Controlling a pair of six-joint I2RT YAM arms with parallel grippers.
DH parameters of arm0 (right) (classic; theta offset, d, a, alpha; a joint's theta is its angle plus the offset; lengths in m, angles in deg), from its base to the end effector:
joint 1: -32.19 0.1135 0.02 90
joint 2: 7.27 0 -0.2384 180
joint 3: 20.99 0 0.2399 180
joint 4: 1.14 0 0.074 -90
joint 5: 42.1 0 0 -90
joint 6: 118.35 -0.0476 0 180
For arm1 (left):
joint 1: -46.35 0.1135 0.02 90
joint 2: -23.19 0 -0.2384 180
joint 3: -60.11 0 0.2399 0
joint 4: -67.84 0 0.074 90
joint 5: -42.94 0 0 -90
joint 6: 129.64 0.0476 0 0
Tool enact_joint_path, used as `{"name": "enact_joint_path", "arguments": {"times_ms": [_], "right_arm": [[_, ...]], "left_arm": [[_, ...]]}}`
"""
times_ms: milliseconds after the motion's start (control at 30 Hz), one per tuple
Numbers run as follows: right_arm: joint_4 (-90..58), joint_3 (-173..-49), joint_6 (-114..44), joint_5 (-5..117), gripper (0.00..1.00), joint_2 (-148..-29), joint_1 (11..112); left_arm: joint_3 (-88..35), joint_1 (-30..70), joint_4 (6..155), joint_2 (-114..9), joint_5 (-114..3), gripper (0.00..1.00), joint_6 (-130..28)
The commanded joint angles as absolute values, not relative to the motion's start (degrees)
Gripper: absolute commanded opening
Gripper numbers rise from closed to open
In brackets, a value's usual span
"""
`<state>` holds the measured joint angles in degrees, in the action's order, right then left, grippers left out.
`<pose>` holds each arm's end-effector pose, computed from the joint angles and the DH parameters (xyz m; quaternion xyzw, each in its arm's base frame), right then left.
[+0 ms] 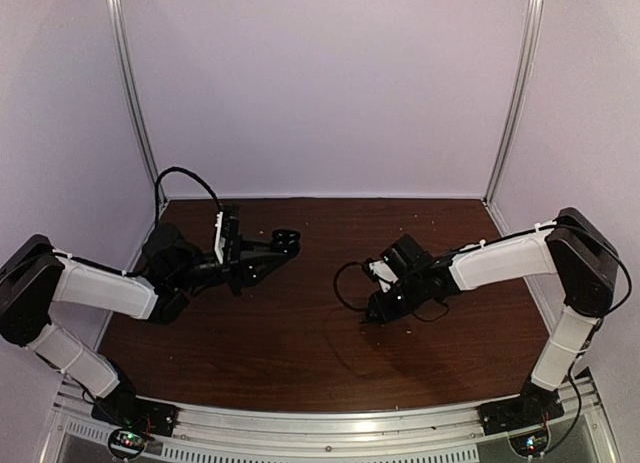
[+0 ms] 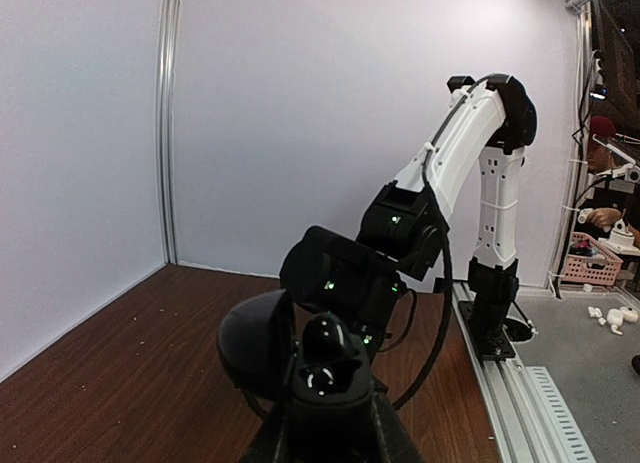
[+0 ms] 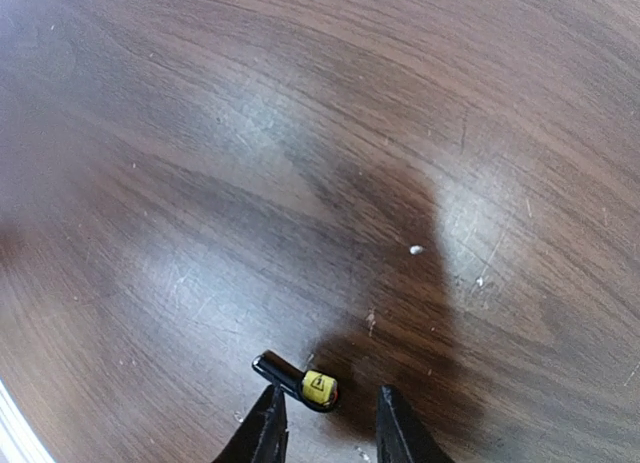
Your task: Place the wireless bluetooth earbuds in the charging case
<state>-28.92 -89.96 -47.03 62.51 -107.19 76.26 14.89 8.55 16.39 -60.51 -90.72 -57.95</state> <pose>0.2281 0.2376 0.1223 -0.2433 0.9243 0.2437 0.1645 0.2069 -0.2021 0.2255 0.3846 0.5205 -0.5460 0.5321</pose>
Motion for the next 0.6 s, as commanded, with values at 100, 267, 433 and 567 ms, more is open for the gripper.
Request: {"name": "enact_joint_path", "arguments": {"times_ms": [100,267,433,567], "right_arm": [[-24.93,-87.64,-54.68,62.00,0.31,-106.73,77.97],[-23.62,-87.79,-55.03,61.70,0.27,-107.60,78.05],[-23.58,-89.14,-54.09,61.92,0.27,-109.19,78.07],[-24.04,-90.34,-53.20,61.72,0.27,-110.40,78.08]], "left_arm": [[14.86,8.86,13.11,-60.34,-90.21,0.00,-57.63],[14.95,8.91,12.90,-60.30,-90.26,0.00,-57.76],[15.08,8.91,12.76,-60.22,-90.21,0.00,-57.66],[15.43,8.91,12.63,-60.05,-90.14,0.00,-57.66]]}}
